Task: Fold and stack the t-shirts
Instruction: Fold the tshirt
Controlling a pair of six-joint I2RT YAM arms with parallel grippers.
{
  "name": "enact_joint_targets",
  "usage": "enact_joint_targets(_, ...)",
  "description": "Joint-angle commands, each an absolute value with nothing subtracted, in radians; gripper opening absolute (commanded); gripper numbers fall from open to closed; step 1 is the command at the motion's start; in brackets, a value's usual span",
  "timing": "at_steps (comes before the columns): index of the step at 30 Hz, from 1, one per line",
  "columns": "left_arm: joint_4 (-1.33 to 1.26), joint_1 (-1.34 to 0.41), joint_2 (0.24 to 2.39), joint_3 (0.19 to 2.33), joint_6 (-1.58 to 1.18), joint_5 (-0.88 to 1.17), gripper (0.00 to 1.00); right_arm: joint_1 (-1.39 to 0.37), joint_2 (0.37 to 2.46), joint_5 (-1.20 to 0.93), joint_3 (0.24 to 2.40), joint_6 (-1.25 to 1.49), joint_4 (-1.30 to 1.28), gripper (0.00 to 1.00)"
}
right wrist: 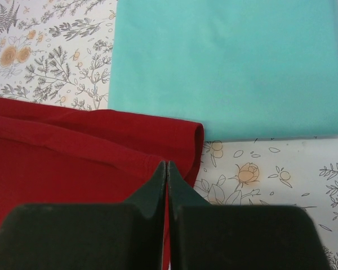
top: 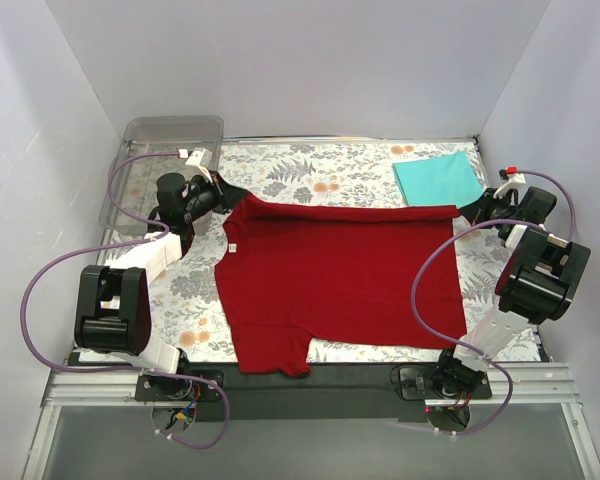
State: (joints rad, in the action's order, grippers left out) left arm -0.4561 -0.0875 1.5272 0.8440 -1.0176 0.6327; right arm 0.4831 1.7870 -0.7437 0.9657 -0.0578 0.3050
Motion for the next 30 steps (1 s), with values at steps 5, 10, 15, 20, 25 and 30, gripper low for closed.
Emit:
enact_joint_targets(5, -0.434, -0.095, 1.496, 0.83, -1.0, 0.62, 0.0, 0.497, 1.789, -0.778, 0.96, -0.083, 0.296, 0.01)
enact_joint_targets(10, -0.431, -0.095, 1.505, 0.83, -0.999, 0.603, 0.0, 0.508, 1.772, -0.808, 0.946, -0.092, 0.296, 0.01)
enact_joint_targets(15, -0.426, -0.095, 1.505, 0.828, -0.993, 0.587, 0.0, 0.509, 1.758, -0.831, 0.928, -0.113, 0.296, 0.01)
enact_joint_targets(20, -0.425, -0.095, 1.506, 0.828, -0.991, 0.592, 0.0, 0.511, 1.764, -0.836, 0.927, -0.118, 0.291, 0.01)
enact_joint_targets(25, -0.397, -0.095, 1.503, 0.836, -0.991, 0.613, 0.0, 0.511, 1.775, -0.838, 0.933, -0.12, 0.284, 0.05)
enact_joint_targets(30, -0.339, -0.095, 1.485, 0.854, -0.999, 0.646, 0.0, 0.52, 1.752, -0.848, 0.934, -0.127, 0.264, 0.28)
